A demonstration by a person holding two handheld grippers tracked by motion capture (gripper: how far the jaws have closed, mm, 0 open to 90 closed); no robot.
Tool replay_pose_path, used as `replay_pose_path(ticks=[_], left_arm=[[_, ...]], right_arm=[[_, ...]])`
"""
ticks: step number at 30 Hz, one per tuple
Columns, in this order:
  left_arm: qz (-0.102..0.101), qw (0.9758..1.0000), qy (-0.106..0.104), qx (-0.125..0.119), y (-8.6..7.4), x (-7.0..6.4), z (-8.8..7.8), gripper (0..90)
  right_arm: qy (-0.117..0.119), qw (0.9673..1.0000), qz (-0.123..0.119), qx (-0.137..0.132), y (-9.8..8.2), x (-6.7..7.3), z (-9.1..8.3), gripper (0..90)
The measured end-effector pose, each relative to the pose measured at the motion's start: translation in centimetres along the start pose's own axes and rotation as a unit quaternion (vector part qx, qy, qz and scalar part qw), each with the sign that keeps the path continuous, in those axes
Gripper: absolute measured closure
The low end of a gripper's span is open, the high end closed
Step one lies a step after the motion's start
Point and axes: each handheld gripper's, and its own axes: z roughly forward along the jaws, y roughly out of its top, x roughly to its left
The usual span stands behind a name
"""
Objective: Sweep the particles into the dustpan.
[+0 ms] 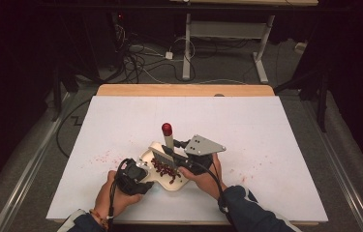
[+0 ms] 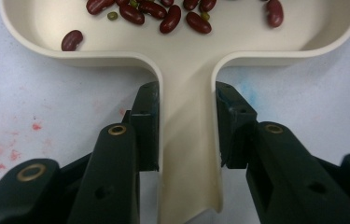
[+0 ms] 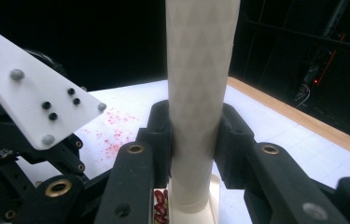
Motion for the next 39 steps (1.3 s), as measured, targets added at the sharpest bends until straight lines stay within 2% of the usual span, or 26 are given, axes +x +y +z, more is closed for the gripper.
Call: replay_pose_path(ticks=[3, 4, 8, 10, 13, 18, 21, 23, 25, 27, 28, 32, 34, 39], left_arm=[[0.001, 1.0000, 0.000, 0.001, 0.0, 0.0, 0.0, 64.1], [0.001, 1.0000, 0.000, 0.001, 0.0, 0.0, 0.0, 64.0], [0.001, 1.0000, -0.001, 0.001, 0.0, 0.0, 0.0, 64.1], [0.004, 1.0000, 0.002, 0.001, 0.0, 0.1, 0.0, 64.1], [0.003, 1.0000, 0.002, 0.002, 0.0, 0.0, 0.0, 64.1], [0.006, 0.9999, 0.009, 0.005, 0.0, -0.2, 0.0, 64.1], [0.013, 0.9998, 0.015, 0.008, 0.0, -0.4, 0.0, 64.1], [0.013, 0.9997, 0.017, 0.007, 0.0, -0.5, 0.0, 64.1], [0.013, 0.9997, 0.020, 0.008, 0.0, -0.6, 0.0, 64.2], [0.012, 0.9997, 0.021, 0.008, 0.0, -0.6, 0.0, 64.1], [0.012, 0.9997, 0.020, 0.008, 0.0, -0.6, 0.0, 64.1], [0.012, 0.9997, 0.020, 0.007, 0.0, -0.6, 0.0, 64.1], [0.012, 0.9997, 0.019, 0.007, 0.0, -0.5, 0.0, 64.1], [0.012, 0.9997, 0.020, 0.006, 0.1, -0.6, 0.0, 64.1]], right_arm=[[0.000, 1.0000, -0.002, -0.006, 0.2, -0.3, -0.3, 70.8], [-0.003, 0.9999, 0.007, -0.010, 0.4, -0.4, -0.6, 70.8], [-0.013, 0.9996, 0.007, -0.024, 1.6, -1.0, -1.9, 70.8], [-0.023, 0.9994, 0.001, -0.027, 1.8, -1.3, -2.6, 70.8], [-0.035, 0.9992, 0.004, -0.020, 1.9, -1.8, -3.5, 70.8], [-0.057, 0.9983, 0.000, 0.007, 0.5, -2.6, -5.4, 70.8], [-0.070, 0.9973, 0.010, 0.021, -0.7, -2.9, -6.6, 70.8], [-0.076, 0.9967, 0.015, 0.023, -1.5, -2.8, -7.3, 70.8], [-0.083, 0.9963, 0.014, 0.014, -2.2, -2.6, -7.7, 70.8], [-0.080, 0.9966, 0.008, 0.022, -2.4, -2.5, -7.7, 70.8], [-0.077, 0.9967, 0.014, 0.021, -2.4, -2.3, -7.7, 70.8], [-0.061, 0.9978, 0.013, 0.022, -2.3, -1.3, -7.2, 70.7], [-0.055, 0.9982, 0.000, 0.022, -2.2, -0.6, -6.8, 70.7], [-0.035, 0.9993, 0.005, 0.015, -1.7, 0.4, -6.1, 70.8]])
